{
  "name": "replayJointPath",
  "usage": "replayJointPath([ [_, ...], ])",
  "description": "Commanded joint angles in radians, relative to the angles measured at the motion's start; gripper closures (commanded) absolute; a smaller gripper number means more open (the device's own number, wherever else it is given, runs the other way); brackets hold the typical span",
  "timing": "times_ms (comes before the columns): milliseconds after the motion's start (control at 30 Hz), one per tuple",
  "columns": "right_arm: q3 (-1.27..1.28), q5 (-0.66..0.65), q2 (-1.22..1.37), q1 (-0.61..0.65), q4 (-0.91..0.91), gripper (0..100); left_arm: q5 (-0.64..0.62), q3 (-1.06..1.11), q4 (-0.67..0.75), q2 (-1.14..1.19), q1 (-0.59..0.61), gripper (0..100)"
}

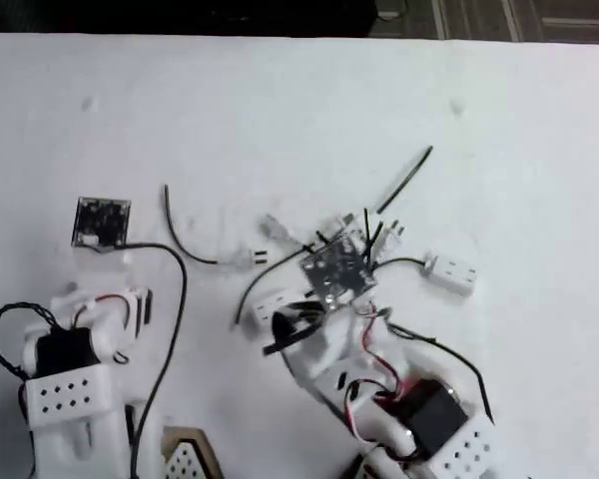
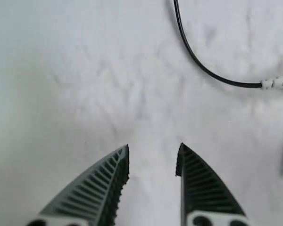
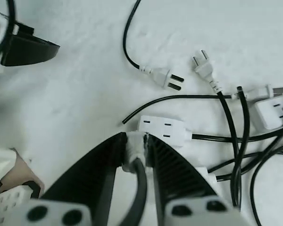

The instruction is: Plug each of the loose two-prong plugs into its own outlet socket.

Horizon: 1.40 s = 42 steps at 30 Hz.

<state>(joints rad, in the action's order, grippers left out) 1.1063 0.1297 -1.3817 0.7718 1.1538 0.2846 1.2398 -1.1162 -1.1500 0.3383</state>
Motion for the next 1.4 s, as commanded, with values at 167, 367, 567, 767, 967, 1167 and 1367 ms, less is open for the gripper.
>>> replayJointPath([
  [167,-0.011,0.063,0.335,0.030,-0.205,98.1,0.060,0.084,0.095,-0.018,0.010,83],
  [367,-0.011,0.063,0.433,0.030,-0.280,98.1,0.057,0.086,0.095,-0.018,0.010,83],
  [567,-0.009,0.060,0.522,0.028,-0.367,98.1,0.057,0.086,0.095,-0.018,0.010,83],
  [767,-0.011,0.055,0.627,0.024,-0.446,98.1,0.060,0.087,0.095,-0.015,0.010,83],
  [967,-0.011,0.012,0.668,-0.033,-0.493,98.1,0.061,0.098,0.095,-0.018,0.010,83],
  [1167,-0.011,0.000,0.716,-0.051,-0.509,98.1,0.063,0.100,0.095,-0.018,0.010,83],
  [1367,-0.011,0.000,0.743,-0.051,-0.510,98.1,0.063,0.101,0.095,-0.018,0.010,83],
])
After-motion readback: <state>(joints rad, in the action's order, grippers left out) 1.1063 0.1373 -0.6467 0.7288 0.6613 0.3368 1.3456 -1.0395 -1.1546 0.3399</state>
